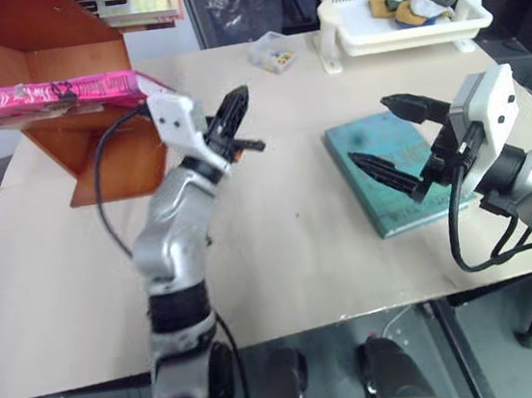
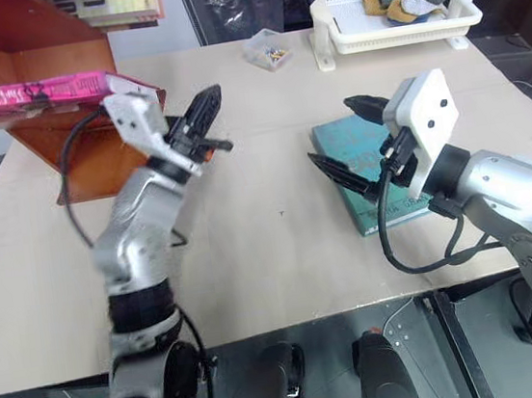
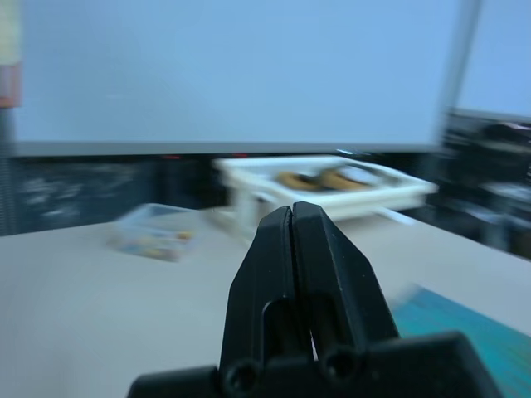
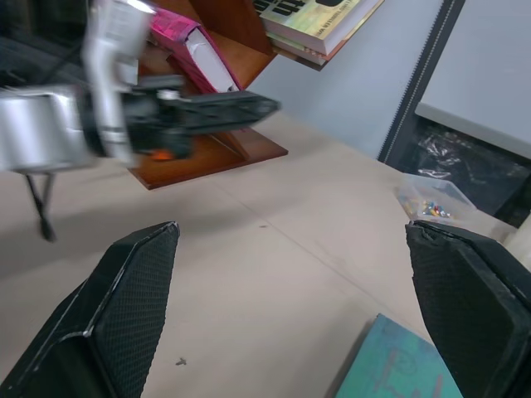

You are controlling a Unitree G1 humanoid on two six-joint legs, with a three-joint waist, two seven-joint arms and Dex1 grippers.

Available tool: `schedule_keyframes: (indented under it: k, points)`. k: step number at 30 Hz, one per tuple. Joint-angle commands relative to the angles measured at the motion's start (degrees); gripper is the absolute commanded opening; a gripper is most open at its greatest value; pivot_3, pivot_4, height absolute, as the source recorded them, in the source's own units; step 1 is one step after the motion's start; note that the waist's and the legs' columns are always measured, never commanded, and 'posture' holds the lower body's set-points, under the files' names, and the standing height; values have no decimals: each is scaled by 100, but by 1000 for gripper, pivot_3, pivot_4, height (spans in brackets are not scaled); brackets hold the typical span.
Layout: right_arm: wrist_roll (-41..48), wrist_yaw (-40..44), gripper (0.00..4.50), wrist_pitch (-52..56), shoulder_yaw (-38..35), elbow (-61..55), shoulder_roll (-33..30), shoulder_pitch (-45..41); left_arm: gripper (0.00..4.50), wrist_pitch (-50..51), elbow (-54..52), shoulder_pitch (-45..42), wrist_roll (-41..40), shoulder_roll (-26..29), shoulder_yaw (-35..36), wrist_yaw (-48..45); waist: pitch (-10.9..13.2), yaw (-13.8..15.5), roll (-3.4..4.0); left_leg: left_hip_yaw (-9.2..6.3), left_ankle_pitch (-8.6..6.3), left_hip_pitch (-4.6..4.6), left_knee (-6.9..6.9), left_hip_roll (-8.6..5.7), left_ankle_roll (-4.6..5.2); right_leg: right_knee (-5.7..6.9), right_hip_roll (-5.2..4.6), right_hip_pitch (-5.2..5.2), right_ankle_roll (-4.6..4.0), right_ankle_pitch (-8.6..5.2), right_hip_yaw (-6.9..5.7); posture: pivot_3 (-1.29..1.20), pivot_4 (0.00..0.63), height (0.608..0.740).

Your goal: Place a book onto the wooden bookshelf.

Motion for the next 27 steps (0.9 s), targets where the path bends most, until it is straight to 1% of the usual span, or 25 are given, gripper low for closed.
schedule_keyframes:
  k: [1, 4, 6, 11, 14, 20, 27]
  points:
    - [87, -192, 4500, 49, -169, -221, -26, -208, 51, -1021, 581, -383, 593, -58, 359, 948, 0, -19, 0, 2, 0, -1, 0, 0, 0, -1, -1, -2, 0, 0, 3, 0, 150, 740]
    - [72, -267, 4500, 59, -106, -198, 2, -313, 51, -1558, 1106, -598, 733, -54, 569, 1310, 0, -10, 0, 1, 0, -8, -3, 2, 0, -4, 0, -12, 0, 0, 4, 0, 150, 740]
    - [54, -316, 4500, 59, -65, -201, 40, -352, 51, -1840, 1268, -706, 788, -32, 718, 1553, 1, 7, -1, -4, 1, -11, -3, 2, -1, -6, 0, -13, 0, 0, -2, 0, 150, 740]
    - [123, -393, 4500, 67, -57, -207, 140, -424, 51, -2042, 1165, -626, 937, 103, 773, 1772, 1, 6, -2, -4, 0, -14, -1, -6, 0, -12, -6, -11, 1, 0, -1, 0, 150, 740]
    - [207, -385, 4500, 47, -69, -163, 207, -509, 51, -2059, 1016, -575, 889, 115, 807, 1837, 1, -27, -2, -4, 0, -13, -3, -1, -1, -11, -1, -12, 1, 0, -1, 0, 150, 740]
    - [358, -352, 4500, -7, -73, -140, 335, -647, 51, -1980, 960, -540, 560, 155, 797, 1505, 1, -28, -2, -4, 1, -12, -3, 1, -1, -10, 1, -12, 0, 0, -1, 0, 150, 740]
    - [493, -335, 4500, -63, -42, -152, 444, -777, 51, -1556, 604, -236, 156, 42, 432, 852, 1, -5, -2, -6, 1, -13, -3, -1, -1, -11, -1, -11, 0, 0, -3, 0, 150, 740]
